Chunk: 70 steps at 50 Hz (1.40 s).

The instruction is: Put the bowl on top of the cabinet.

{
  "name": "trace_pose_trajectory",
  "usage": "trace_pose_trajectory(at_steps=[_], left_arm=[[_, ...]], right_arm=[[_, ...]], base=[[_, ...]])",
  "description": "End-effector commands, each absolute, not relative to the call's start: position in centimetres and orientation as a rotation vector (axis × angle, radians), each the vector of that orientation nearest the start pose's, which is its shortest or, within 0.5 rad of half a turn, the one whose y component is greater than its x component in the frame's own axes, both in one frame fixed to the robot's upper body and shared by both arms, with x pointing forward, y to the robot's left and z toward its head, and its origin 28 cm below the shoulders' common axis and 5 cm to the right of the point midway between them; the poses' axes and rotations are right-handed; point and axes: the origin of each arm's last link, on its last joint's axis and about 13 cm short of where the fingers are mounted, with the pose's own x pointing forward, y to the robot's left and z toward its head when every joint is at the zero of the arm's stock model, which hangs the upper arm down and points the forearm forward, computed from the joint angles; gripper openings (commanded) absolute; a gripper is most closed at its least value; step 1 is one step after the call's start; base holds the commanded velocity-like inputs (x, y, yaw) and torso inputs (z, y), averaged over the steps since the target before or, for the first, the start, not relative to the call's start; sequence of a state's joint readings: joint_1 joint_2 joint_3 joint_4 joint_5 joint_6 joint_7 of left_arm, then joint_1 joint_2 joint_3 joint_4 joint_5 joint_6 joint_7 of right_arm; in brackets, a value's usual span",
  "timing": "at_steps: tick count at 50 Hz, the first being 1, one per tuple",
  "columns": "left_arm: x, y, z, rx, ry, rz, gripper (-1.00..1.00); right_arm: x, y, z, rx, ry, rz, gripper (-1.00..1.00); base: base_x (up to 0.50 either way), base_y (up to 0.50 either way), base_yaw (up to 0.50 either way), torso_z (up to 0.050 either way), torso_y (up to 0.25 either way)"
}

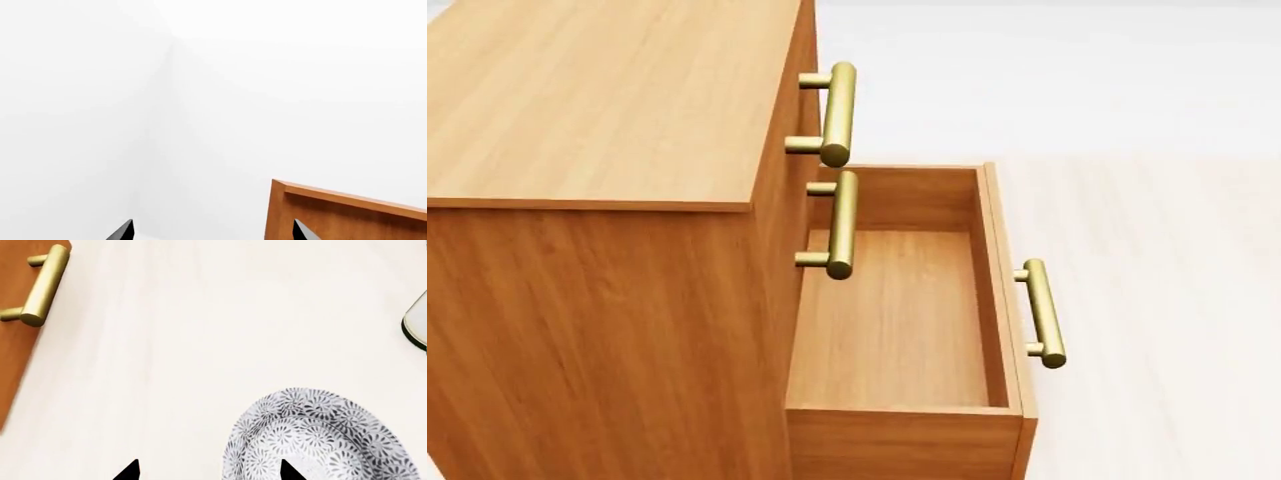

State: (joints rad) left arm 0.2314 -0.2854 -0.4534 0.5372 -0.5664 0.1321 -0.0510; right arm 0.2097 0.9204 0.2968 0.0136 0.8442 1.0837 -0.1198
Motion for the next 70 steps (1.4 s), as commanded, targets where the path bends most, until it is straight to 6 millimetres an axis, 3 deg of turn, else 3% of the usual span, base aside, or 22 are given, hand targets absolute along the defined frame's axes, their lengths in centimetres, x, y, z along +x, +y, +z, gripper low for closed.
trace_pose_trajectory(at_steps=[1, 61, 62, 70], left_arm=[[14.7, 32.3, 12.6, -0.123, -0.57, 0.268, 1.0], [14.6, 32.4, 12.6, -0.121, -0.57, 0.271, 1.0], [14.6, 32.4, 12.6, -0.12, -0.57, 0.271, 1.0], [14.6, 32.4, 12.6, -0.12, -0.572, 0.271, 1.0]], right_arm=[[20.8, -32.6, 13.1, 0.108, 0.685, -0.097, 1.0], [22.8, -32.1, 9.1, -0.023, 0.838, -0.118, 1.0], [22.9, -32.2, 9.1, -0.038, 0.826, -0.132, -1.0], [22.9, -32.2, 9.6, -0.041, 0.779, -0.119, -1.0]], base=[[0.0, 0.0, 0.0, 0.0, 0.0], [0.0, 0.0, 0.0, 0.0, 0.0], [0.0, 0.0, 0.0, 0.0, 0.0], [0.0, 0.0, 0.0, -0.002, 0.0]])
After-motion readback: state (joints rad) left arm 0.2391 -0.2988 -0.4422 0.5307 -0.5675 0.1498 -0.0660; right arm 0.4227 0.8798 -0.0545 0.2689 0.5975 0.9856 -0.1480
